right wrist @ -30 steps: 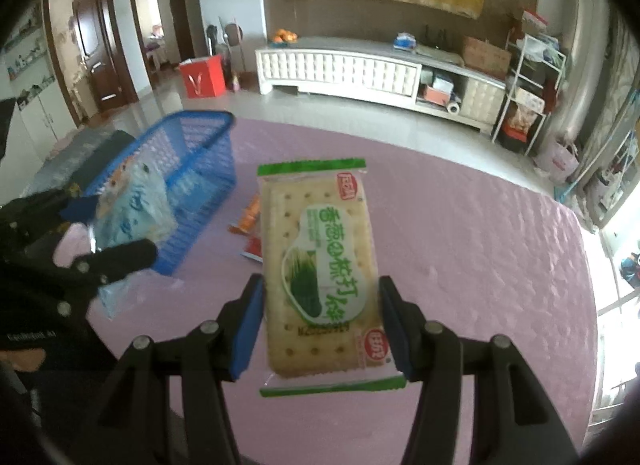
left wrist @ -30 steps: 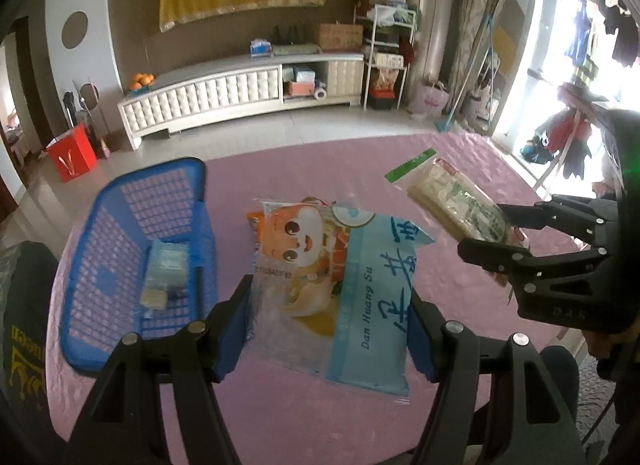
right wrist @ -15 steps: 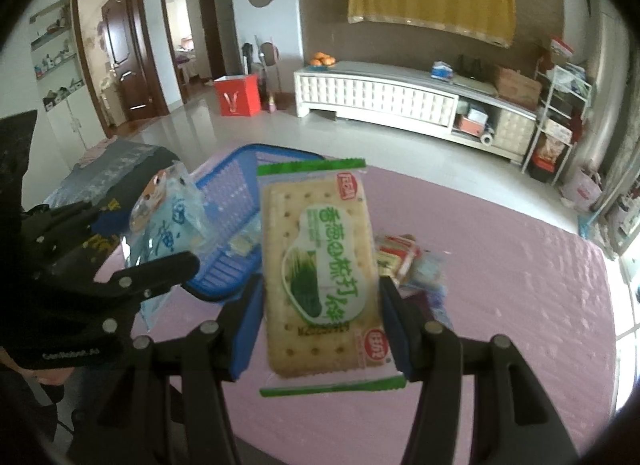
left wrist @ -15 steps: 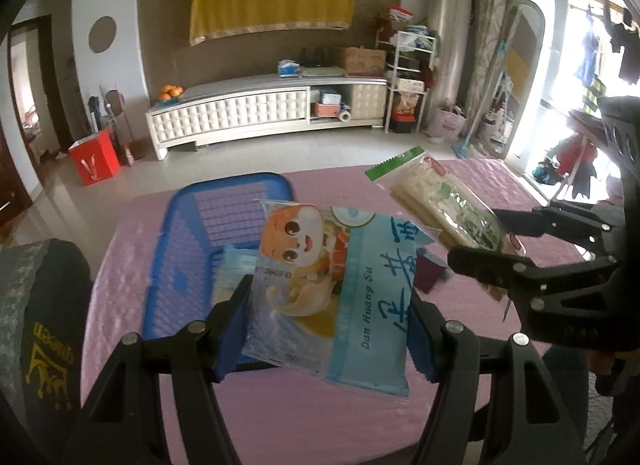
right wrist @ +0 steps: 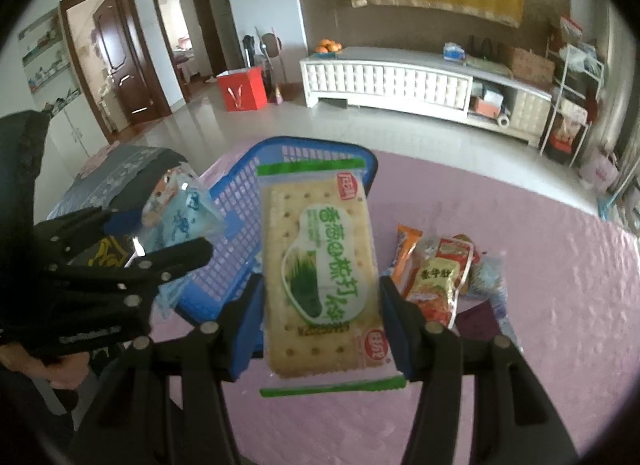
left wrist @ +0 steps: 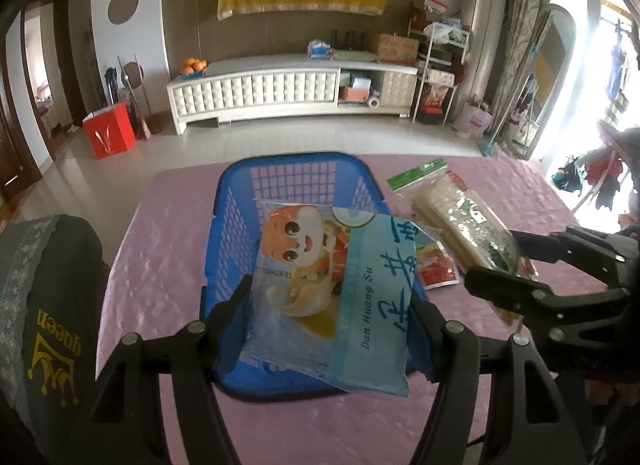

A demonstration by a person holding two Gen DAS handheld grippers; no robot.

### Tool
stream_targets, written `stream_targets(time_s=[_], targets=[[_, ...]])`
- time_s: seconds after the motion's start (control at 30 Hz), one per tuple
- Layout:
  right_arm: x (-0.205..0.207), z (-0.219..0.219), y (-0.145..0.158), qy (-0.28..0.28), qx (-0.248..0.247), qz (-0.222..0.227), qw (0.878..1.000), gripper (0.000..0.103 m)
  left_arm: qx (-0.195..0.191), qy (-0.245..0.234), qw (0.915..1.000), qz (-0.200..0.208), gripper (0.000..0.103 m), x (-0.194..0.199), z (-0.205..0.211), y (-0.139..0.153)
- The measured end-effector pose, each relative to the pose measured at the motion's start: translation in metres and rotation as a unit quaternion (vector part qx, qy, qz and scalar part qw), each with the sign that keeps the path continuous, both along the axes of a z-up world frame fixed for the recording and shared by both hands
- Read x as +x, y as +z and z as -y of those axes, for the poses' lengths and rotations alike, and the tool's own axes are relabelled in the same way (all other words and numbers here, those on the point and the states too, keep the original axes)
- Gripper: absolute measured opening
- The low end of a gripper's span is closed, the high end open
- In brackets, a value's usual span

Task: Organize snacks
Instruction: 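Drop the blue-printed bag into the basket with the left gripper while the right carries crackers, then lower the green-labelled cracker packet into the basket with the right gripper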

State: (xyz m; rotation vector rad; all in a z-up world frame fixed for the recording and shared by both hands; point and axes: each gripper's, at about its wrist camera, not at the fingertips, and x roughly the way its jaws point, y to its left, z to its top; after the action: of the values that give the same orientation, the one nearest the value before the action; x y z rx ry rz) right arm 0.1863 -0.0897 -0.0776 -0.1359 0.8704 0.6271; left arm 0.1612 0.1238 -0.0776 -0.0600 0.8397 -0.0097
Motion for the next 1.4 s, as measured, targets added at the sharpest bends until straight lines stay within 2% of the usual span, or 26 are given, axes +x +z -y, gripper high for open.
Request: stream_targets(time_s=[0.23,0.4,0.6,0.7,0.87,1.0,1.2,1.4], targets=[[0.005,0.009,0.0,-0.021,-0.002,0.001,1.0,0.06,-0.016,-0.02,0.9987,-0.044,0.065,0.032,0.003,-0.033],[0.006,0.018,-0.005,-0.032,-0.007,-0.005,0.999,0.06,-0.032,-0.017,0.9971,-0.067,0.066,0.047,0.008,-0.05],[0.004,0.024,-0.001,-0.033,-0.009,-0.007,0.999,0.06,-0.016,-0.021,0.9951,-0.095,0.066,0.051,0.012,-0.07],[0.0,0.024,0.001,-0.028,-0.011,-0.003,1.0,0.06,-0.027,-0.024,0.994,-0.104,0.068,0.048,0.013,-0.073],[-0.003,0.022,0.007,-0.021,-0.006,-0.003,1.0,0.06,-0.026,-0.029,0.9953,-0.089,0.071,0.036,0.012,-0.061],[-0.006,0.019,0.013,-0.011,-0.002,0.003,1.0,0.06,-0.018,-0.028,0.9977,-0.058,0.071,0.021,0.003,-0.036],[-0.007,-0.006,0.023,0.018,-0.003,0.013,1.0,0.06,-0.005,-0.011,0.9998,-0.019,0.071,-0.003,-0.024,-0.002],[-0.007,-0.033,0.026,0.053,-0.011,0.022,0.998,0.06,0.0,0.01,0.9999,-0.008,0.071,-0.014,-0.051,0.01]])
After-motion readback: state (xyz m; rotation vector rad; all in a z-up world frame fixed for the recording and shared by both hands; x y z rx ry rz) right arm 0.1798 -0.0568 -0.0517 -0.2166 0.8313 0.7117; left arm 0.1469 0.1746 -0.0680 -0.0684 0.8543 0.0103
